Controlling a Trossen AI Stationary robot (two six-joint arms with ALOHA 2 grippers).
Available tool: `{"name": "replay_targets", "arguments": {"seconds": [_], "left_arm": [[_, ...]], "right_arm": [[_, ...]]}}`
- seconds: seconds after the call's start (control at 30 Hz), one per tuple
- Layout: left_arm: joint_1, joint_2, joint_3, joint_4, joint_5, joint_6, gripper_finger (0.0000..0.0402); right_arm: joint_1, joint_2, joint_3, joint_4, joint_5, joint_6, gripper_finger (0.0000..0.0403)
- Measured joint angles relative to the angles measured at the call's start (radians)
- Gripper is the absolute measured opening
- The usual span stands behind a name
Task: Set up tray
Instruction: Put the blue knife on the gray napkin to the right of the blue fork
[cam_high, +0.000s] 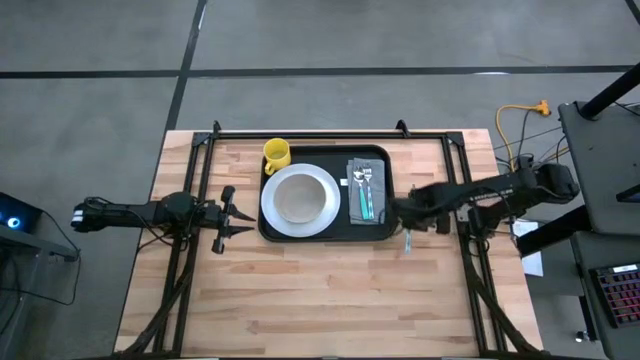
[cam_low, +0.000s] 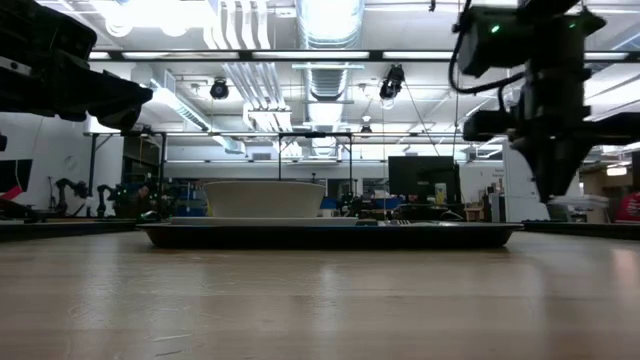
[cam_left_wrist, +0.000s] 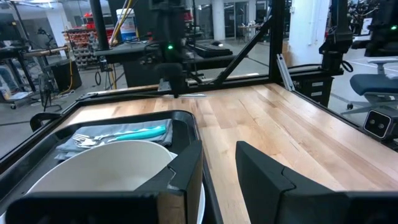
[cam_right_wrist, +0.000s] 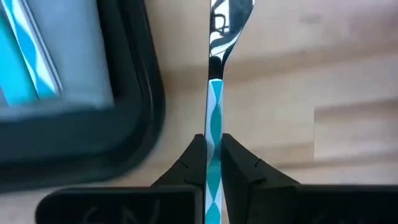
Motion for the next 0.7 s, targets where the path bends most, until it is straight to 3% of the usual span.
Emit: {"name": "replay_targets", "arguments": {"seconds": [0.2,0.4,0.7], "left_arm": [[0.000,0.000,0.000,0.000,0.000,0.000,0.0083],[0.000,0.000,0.000,0.000,0.000,0.000,0.0083],[0.000,0.000,0.000,0.000,0.000,0.000,0.0083]], "right_arm": [[-0.146,0.001,0.000,0.065,0.002,-0.140,0.0013],[-0.219,0.017,0.017,0.125,0.011,-0.226,0.0013],[-0.301,0.182,0.189,0.103,0.011,-0.387,0.0013]]}}
